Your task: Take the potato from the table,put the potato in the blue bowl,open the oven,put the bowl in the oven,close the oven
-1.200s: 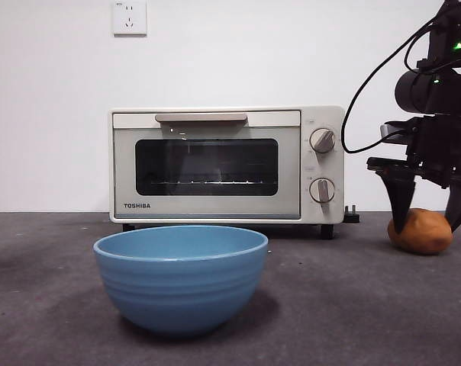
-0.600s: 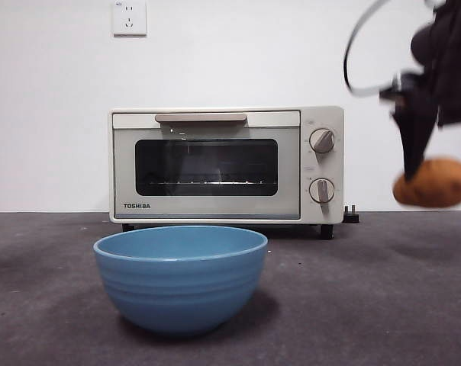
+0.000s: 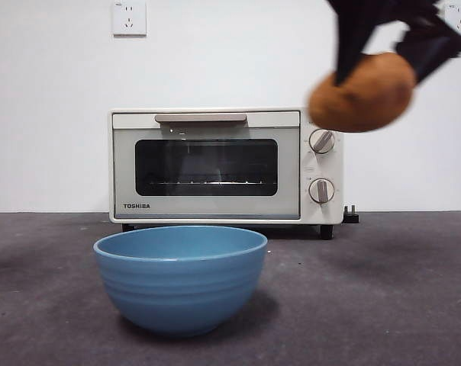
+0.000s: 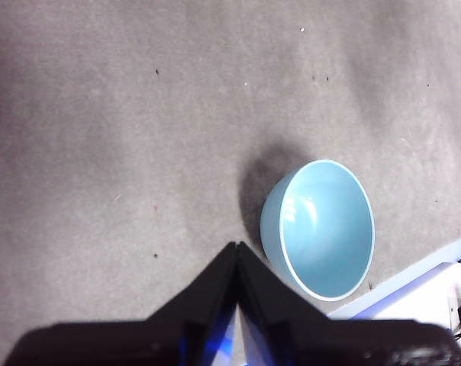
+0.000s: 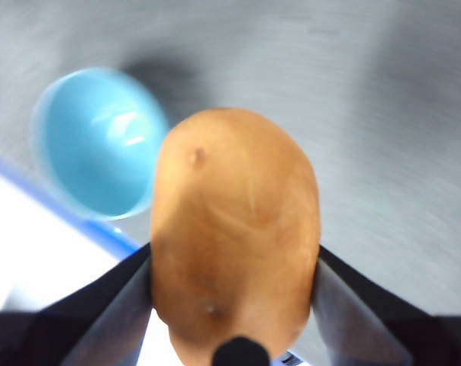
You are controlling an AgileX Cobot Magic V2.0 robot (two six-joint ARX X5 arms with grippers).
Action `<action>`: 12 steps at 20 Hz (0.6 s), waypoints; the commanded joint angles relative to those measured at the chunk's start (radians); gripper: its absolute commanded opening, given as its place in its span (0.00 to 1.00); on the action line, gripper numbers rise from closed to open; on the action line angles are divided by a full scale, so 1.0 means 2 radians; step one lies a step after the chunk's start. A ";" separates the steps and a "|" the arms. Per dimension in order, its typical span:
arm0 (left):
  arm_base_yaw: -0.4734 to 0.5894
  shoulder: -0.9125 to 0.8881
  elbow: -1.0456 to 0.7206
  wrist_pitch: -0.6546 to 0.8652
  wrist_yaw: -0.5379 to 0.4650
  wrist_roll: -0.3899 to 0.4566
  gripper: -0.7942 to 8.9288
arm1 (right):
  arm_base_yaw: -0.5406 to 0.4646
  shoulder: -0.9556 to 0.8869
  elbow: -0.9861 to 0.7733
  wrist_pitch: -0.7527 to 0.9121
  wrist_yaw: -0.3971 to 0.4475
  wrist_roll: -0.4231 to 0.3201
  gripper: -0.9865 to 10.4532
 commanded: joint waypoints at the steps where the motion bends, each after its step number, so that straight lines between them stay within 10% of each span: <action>1: -0.002 0.001 0.000 -0.002 0.003 0.007 0.08 | 0.060 0.003 -0.004 0.026 -0.002 0.006 0.09; 12: -0.002 0.001 0.000 -0.022 0.003 0.007 0.08 | 0.196 0.028 -0.041 0.168 0.039 0.028 0.09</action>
